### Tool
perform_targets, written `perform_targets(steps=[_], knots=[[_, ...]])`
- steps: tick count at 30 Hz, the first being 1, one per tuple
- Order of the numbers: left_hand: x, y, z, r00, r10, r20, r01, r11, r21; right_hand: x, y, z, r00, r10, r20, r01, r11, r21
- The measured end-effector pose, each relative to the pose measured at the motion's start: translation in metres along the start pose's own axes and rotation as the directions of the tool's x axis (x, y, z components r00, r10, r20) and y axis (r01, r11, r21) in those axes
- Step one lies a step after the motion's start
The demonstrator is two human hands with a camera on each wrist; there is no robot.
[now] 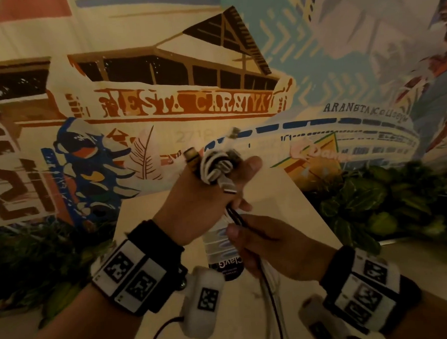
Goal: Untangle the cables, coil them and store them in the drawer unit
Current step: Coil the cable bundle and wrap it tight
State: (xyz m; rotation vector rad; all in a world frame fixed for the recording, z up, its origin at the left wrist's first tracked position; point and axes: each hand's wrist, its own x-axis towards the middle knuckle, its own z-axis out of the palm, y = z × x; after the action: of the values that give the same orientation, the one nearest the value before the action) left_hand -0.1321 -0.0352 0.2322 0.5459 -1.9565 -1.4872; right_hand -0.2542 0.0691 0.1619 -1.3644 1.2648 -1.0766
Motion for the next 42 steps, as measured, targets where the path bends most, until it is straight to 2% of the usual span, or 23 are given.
perform_targets(steps=[1,3,5,6,7,8,9,10,11,12,13,14,16,18,21,26,28,30,32,35,36,38,42], knots=[[0.002,-0.001,-0.005,1.0,-0.002,0.0,0.002,0.999,-0.047,0.001,0.004,-0.003,1.0,0.014,-0.007,-0.013,0.997,0.075],[0.003,-0.006,-0.017,1.0,-0.007,-0.019,0.007,1.0,-0.004,-0.001,0.009,-0.011,0.998,0.052,0.018,-0.054,0.991,0.124],[0.003,-0.017,-0.034,0.999,-0.049,0.016,0.048,0.996,0.069,-0.001,0.008,-0.02,0.996,0.092,0.008,-0.092,0.994,0.053],[0.001,-0.025,-0.041,0.996,-0.035,0.079,0.023,0.989,0.148,0.0,0.009,-0.024,0.995,0.101,-0.008,-0.101,0.995,-0.014],[0.0,-0.03,-0.044,0.985,-0.033,0.169,0.007,0.989,0.15,0.002,0.007,-0.027,0.992,0.121,-0.029,-0.122,0.99,-0.077],[-0.003,-0.03,-0.047,0.982,0.03,0.185,-0.072,0.971,0.227,0.004,0.007,-0.031,0.99,0.136,-0.044,-0.14,0.983,-0.12],[-0.004,-0.03,-0.049,0.983,0.05,0.179,-0.102,0.949,0.297,0.006,0.003,-0.033,0.986,0.156,-0.051,-0.162,0.976,-0.145],[-0.008,-0.032,-0.053,0.961,0.113,0.251,-0.224,0.853,0.472,0.009,0.001,-0.036,0.984,0.168,-0.055,-0.175,0.971,-0.161],[-0.008,-0.034,-0.055,0.97,0.06,0.235,-0.183,0.813,0.552,0.013,-0.003,-0.038,0.982,0.177,-0.065,-0.186,0.966,-0.178],[-0.007,-0.031,-0.053,0.984,0.036,0.174,-0.139,0.765,0.629,0.015,-0.006,-0.04,0.98,0.183,-0.073,-0.194,0.961,-0.197],[-0.007,-0.031,-0.053,0.985,0.031,0.168,-0.135,0.74,0.659,0.017,-0.01,-0.041,0.977,0.197,-0.08,-0.21,0.952,-0.223],[-0.006,-0.027,-0.051,0.969,0.058,0.24,-0.216,0.669,0.711,0.019,-0.012,-0.042,0.977,0.198,-0.078,-0.212,0.945,-0.248],[-0.006,-0.021,-0.053,0.923,-0.001,0.385,-0.294,0.642,0.708,0.022,-0.019,-0.042,0.978,0.196,-0.076,-0.21,0.933,-0.292],[-0.003,-0.024,-0.055,0.883,-0.041,0.468,-0.353,0.601,0.717,0.025,-0.025,-0.042,0.976,0.205,-0.077,-0.219,0.928,-0.302],[0.0,-0.027,-0.055,0.862,-0.062,0.504,-0.399,0.531,0.748,0.029,-0.029,-0.04,0.966,0.251,-0.062,-0.258,0.938,-0.229],[0.001,-0.029,-0.056,0.846,-0.08,0.526,-0.392,0.575,0.718,0.029,-0.034,-0.041,0.966,0.256,-0.035,-0.256,0.934,-0.247],[0.0,-0.028,-0.053,0.855,-0.088,0.512,-0.387,0.55,0.74,0.031,-0.035,-0.042,0.965,0.26,-0.041,-0.261,0.93,-0.258],[0.0,-0.027,-0.048,0.859,-0.116,0.499,-0.395,0.47,0.789,0.031,-0.037,-0.042,0.966,0.258,-0.032,-0.257,0.929,-0.265],[0.001,-0.027,-0.043,0.875,-0.13,0.467,-0.4,0.349,0.847,0.031,-0.04,-0.044,0.963,0.268,0.005,-0.257,0.928,-0.268],[0.001,-0.03,-0.035,0.899,-0.136,0.417,-0.392,0.18,0.902,0.035,-0.044,-0.05,0.918,0.372,0.136,-0.348,0.922,-0.171],[0.0,-0.03,-0.032,0.9,-0.159,0.405,-0.388,0.13,0.912,0.037,-0.045,-0.051,0.9,0.401,0.17,-0.368,0.909,-0.195],[-0.001,-0.029,-0.025,0.901,-0.207,0.382,-0.376,0.069,0.924,0.04,-0.048,-0.048,0.886,0.435,0.163,-0.359,0.864,-0.352],[0.0,-0.023,-0.01,0.909,-0.24,0.34,-0.36,-0.045,0.932,0.046,-0.049,-0.037,0.909,0.395,0.13,-0.2,0.688,-0.697]])
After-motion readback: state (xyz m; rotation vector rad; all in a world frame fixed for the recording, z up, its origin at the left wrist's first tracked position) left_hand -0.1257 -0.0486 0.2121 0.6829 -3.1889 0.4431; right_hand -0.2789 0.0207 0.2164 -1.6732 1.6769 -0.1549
